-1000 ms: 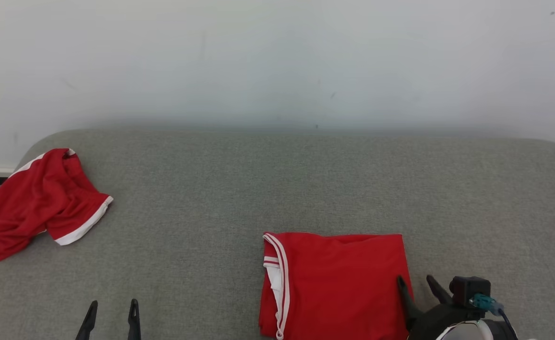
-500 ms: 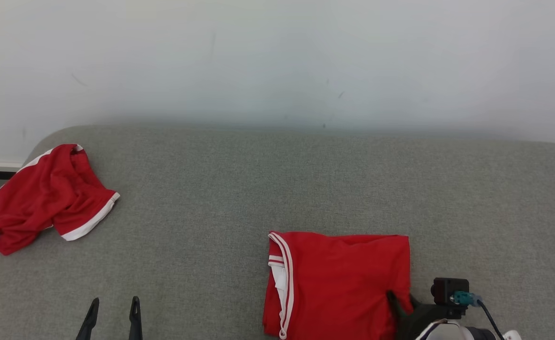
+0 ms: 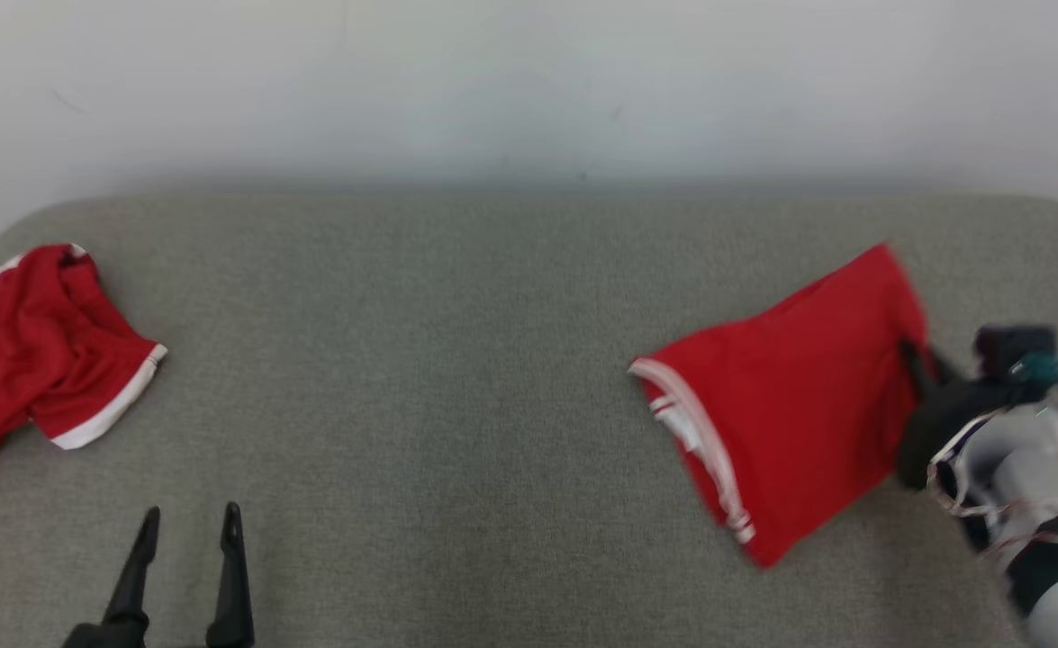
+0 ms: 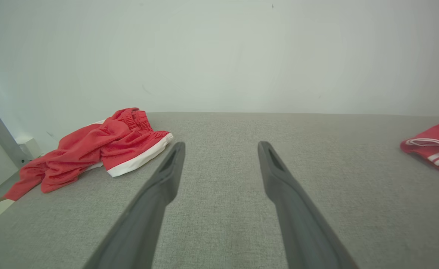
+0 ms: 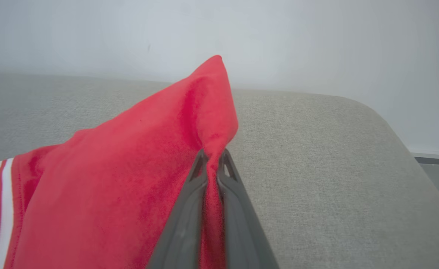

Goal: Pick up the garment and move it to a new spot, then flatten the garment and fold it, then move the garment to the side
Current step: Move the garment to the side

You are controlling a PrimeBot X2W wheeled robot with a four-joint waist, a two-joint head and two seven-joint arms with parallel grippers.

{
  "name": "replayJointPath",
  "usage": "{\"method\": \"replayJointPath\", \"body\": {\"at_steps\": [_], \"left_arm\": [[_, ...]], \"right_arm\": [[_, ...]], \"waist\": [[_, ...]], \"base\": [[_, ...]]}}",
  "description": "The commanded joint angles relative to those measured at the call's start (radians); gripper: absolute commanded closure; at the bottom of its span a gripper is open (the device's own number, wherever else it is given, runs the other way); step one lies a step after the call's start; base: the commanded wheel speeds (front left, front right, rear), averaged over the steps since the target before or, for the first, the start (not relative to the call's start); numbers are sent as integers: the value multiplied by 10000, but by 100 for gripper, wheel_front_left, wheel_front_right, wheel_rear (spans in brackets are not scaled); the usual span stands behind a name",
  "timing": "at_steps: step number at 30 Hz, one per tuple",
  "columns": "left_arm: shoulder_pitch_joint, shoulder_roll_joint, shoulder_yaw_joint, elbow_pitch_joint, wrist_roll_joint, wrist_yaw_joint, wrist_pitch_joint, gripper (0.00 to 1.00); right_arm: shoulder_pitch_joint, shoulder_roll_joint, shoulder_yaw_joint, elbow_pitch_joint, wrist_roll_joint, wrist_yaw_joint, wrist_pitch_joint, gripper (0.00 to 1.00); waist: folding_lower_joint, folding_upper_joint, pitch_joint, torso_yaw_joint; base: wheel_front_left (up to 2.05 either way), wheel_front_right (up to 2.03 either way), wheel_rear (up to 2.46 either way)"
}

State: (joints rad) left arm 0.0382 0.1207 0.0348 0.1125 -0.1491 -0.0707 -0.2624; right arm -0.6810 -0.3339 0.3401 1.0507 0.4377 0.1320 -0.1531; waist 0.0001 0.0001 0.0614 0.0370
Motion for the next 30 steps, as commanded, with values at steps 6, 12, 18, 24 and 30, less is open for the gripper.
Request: {"method": "replayJointPath", "body": {"at_steps": [6,12,18,24,30], "left_arm": [[-793,250,222,-227,67,-64,-18,0],[-1335,457,263,-394,96,-142,-18,0],[-1624,694,358,-547,88,-197,-18,0],[-1593,914,502,-703,-4,-231,-18,0],[-1520,904,474,-729,-2,-162,-18,0]], "right_arm": [[-1506,-1681,286,287,39,-22,194,100],[-2638,-2803,430,607,-32,-22,343,100],[-3673,-3596,734,856,-295,-22,522,100],[-4261,-3897,542,1485,-310,-22,510,100],[-4456,-3770,453,1868,-497,-22,244,100]], "waist": [[-1,-1,1858,-515],[-1,-1,2694,-631],[-1,-1,3197,-782],[-1,-1,3382,-841],[-1,-1,3434,-865]], "base": [[0,0,0],[0,0,0],[0,0,0],[0,0,0],[0,0,0]]}}
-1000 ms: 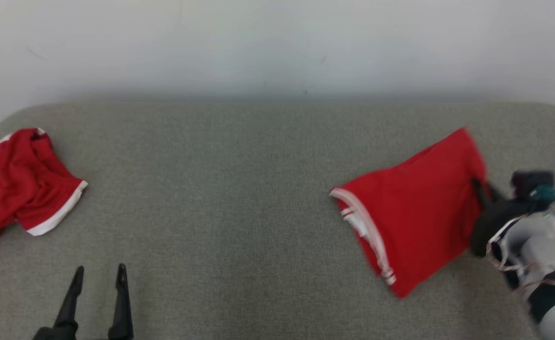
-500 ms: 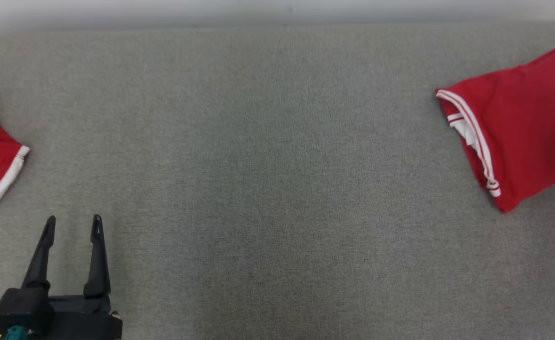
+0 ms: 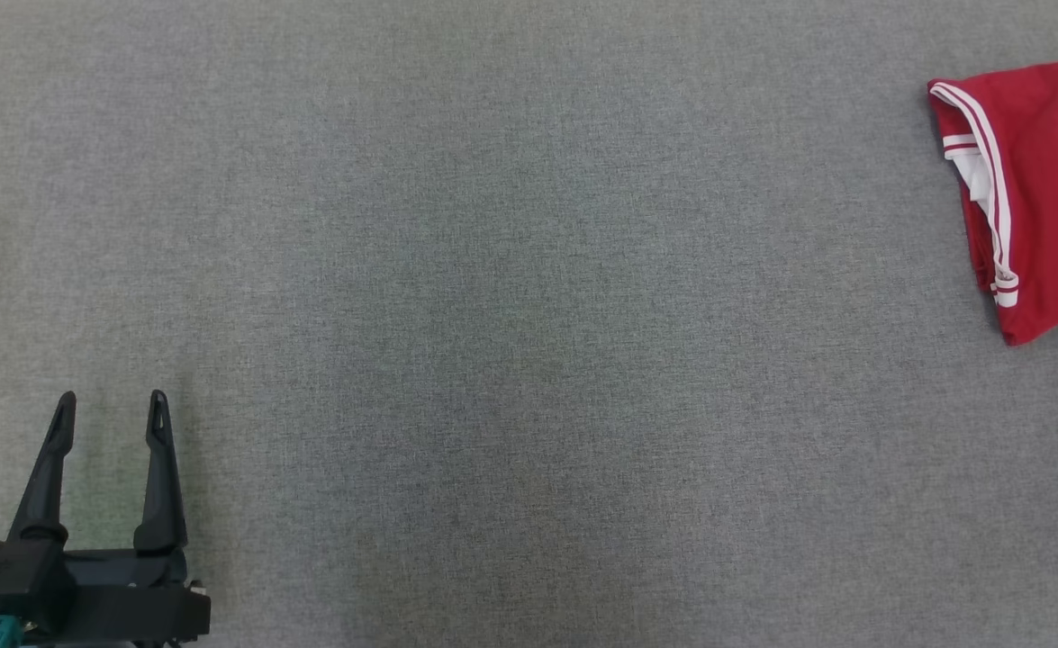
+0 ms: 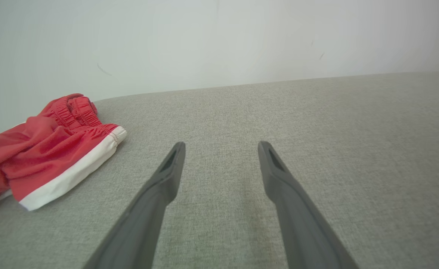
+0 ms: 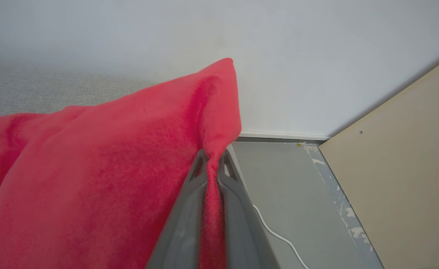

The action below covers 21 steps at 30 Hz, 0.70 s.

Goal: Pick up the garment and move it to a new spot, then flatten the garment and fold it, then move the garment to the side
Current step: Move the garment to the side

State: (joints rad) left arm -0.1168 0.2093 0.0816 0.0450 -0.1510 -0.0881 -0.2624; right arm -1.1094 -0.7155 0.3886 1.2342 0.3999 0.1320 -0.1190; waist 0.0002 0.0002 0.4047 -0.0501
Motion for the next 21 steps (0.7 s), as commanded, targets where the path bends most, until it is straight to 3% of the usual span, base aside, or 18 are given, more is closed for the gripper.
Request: {"method": "replayJointPath", "body": {"at_steps": [1,2,8,15,21], "left_arm": [[25,17,-8,-46,18,19,-18,0],[10,11,-17,-39,8,23,-18,0],[91,-49,1,55,-60,94,-18,0],[445,-225,80,308,-166,160,-18,0],[964,-414,72,586,-182,165,-18,0]], "right_arm": [[-192,27,-41,80,-150,-22,-184,13],[-216,-13,-29,138,-251,-22,-271,0],[-390,-115,-189,317,-728,-22,-1028,0],[-341,543,-667,-351,-430,-22,-1459,0],[1205,1538,-1769,-2700,-222,-22,-1459,0]], "waist": [[-2,-2,-2,16],[-2,-2,-9,26],[-2,-2,-264,27],[-2,-2,-1038,-66],[-2,-2,-2182,-103]], "base": [[0,0,0],[0,0,0],[0,0,0],[0,0,0],[0,0,0]]}}
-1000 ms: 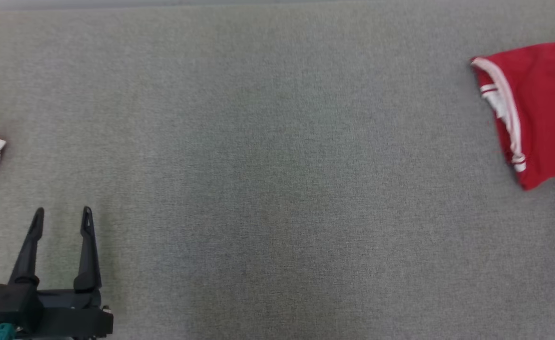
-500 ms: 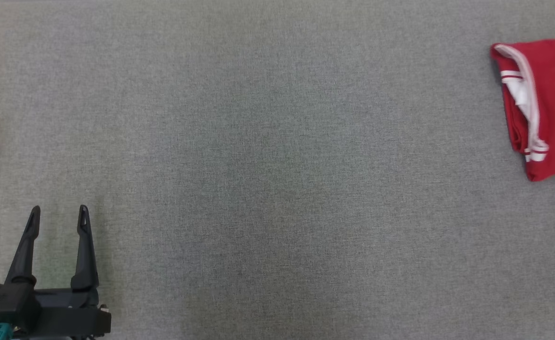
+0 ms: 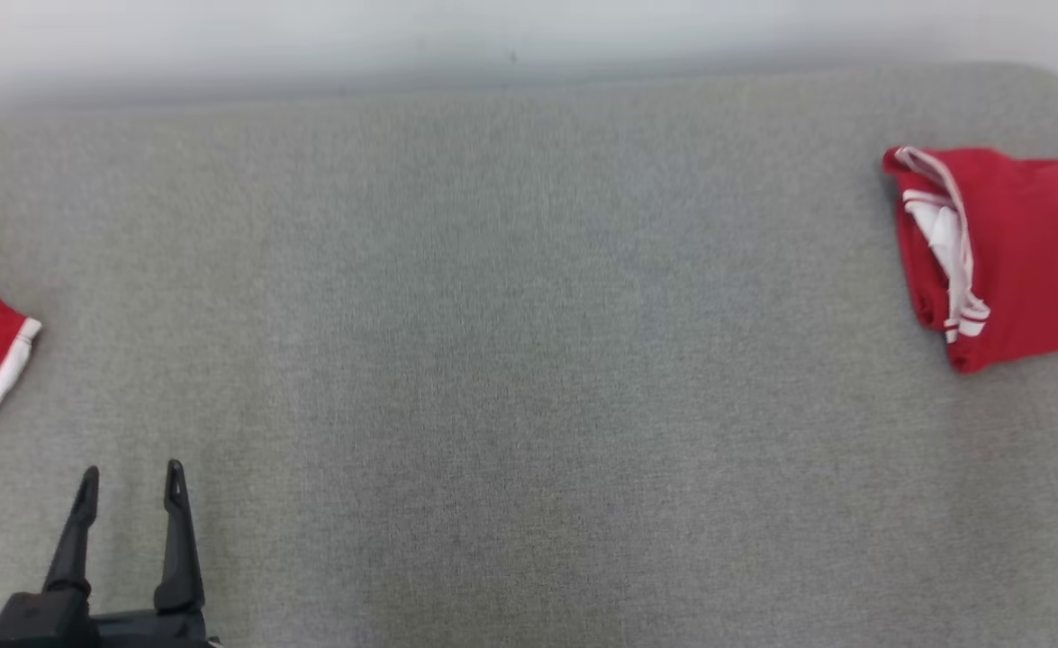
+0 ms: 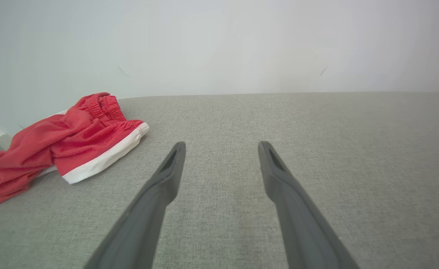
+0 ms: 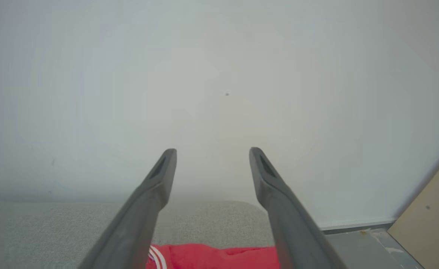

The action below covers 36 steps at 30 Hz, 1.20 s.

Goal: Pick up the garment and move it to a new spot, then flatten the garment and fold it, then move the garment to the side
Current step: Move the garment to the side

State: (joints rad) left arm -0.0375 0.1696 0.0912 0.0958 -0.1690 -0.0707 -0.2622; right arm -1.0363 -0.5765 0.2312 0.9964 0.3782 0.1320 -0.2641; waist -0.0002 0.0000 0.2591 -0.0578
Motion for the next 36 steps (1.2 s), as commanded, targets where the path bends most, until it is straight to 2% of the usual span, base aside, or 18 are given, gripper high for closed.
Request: {"method": "replayJointPath", "body": {"at_steps": [1,6,13,23,31,36], "left_arm": [[171,-17,-24,78,-2,-9,-20,0],[420,-132,-25,222,-13,-52,-22,0],[795,-167,-133,431,124,-65,-22,0],[1244,-224,-166,516,169,25,-20,0],[1436,-242,-242,507,221,98,-20,0],[1439,-267,-361,659,310,160,-20,0]], "right_arm": [[473,147,-195,-322,-6,-22,-7,0],[2393,1064,-1028,-2053,-361,-22,-11,0],[5274,2621,-1580,-4448,-1065,-22,-10,0],[8731,3967,-2152,-7215,-1574,-22,-14,0],[10374,4805,-2506,-8076,-2095,-22,-14,0],[10831,5020,-2417,-8220,-2503,-22,-13,0]], "waist": [[2,0,-726,-25],[2,0,-1404,112],[2,0,-2039,324],[2,0,-2622,440],[2,0,-2741,409],[2,0,-2792,370]], "base": [[0,0,0],[0,0,0],[0,0,0],[0,0,0],[0,0,0],[0,0,0]]}}
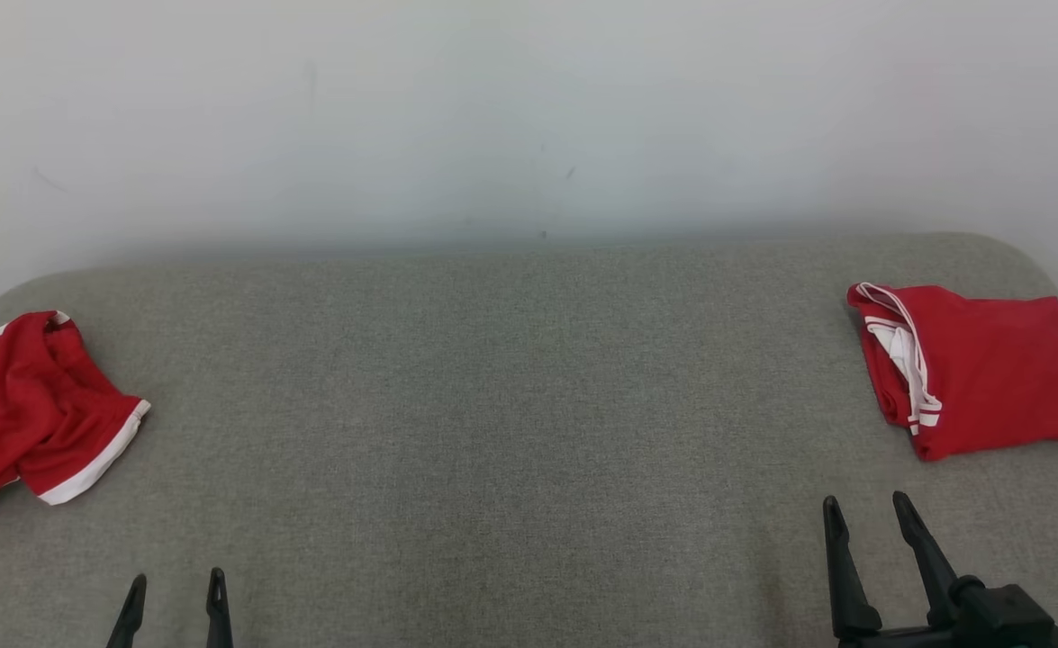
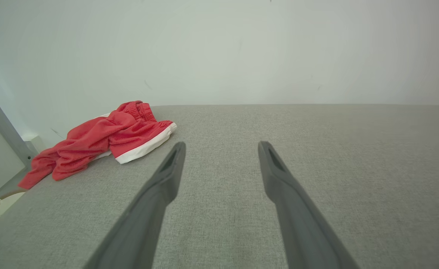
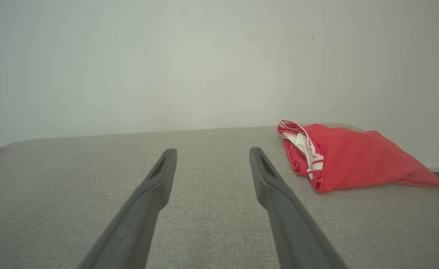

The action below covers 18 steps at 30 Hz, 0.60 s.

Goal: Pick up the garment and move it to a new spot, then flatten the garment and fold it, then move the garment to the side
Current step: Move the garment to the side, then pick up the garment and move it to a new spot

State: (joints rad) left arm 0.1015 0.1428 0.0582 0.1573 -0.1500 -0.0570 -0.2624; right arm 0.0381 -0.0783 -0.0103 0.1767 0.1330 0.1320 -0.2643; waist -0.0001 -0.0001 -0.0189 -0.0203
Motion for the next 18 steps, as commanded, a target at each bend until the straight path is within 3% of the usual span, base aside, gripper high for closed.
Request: {"method": "replayJointPath", "body": {"at_steps": [1,18], "left_arm": [[55,11,-67,91,157,30,-18,0],[-18,145,-199,316,12,117,-10,0]], "right_arm": [[140,68,-19,-38,-98,-22,-11,0],[219,268,-87,141,-11,-22,-13,0]], "waist": [[1,1,-25,-7],[1,1,-132,2]], "base": [[0,0,0],[0,0,0]]}}
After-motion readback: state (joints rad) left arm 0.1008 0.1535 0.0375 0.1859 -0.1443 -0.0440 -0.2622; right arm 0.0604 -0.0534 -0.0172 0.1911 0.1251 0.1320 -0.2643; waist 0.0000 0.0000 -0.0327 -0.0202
